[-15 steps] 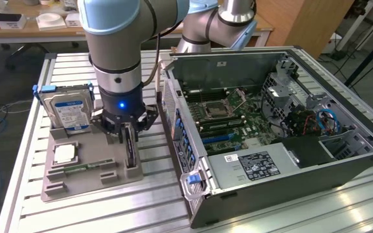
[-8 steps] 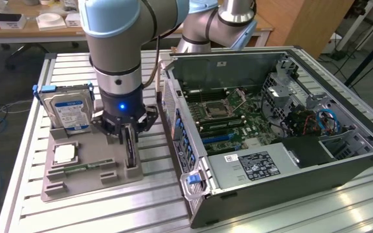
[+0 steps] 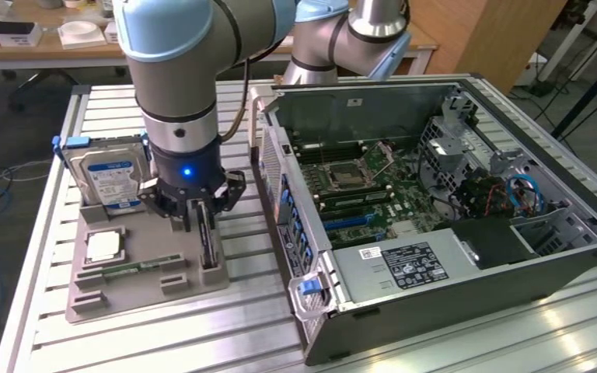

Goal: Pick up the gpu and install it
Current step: 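Pick up the gpu and move the gpu toward the slot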

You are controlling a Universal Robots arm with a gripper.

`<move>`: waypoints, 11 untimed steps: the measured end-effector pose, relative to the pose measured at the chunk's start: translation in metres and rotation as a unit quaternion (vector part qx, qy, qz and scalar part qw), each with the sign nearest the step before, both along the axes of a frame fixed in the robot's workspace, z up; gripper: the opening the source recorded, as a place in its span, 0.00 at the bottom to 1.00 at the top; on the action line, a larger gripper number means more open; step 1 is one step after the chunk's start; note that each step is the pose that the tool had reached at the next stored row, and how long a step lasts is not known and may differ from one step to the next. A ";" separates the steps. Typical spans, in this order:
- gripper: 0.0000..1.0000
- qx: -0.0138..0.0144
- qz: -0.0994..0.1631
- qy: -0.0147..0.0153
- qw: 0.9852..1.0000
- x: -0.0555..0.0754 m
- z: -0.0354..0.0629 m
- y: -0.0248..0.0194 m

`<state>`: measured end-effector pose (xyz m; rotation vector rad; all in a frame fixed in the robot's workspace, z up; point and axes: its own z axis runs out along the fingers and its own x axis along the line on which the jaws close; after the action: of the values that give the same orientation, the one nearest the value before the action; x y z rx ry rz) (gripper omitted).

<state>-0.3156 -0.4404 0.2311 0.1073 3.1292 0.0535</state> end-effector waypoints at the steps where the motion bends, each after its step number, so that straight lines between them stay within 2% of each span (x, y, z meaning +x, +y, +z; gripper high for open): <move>1: 0.41 0.000 0.000 0.000 1.000 0.000 -0.0001 0.0000; 11: 0.41 0.000 0.000 0.000 1.000 0.006 -0.0010 0.0000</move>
<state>-0.3099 -0.4405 0.2300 0.1063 3.1292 0.0536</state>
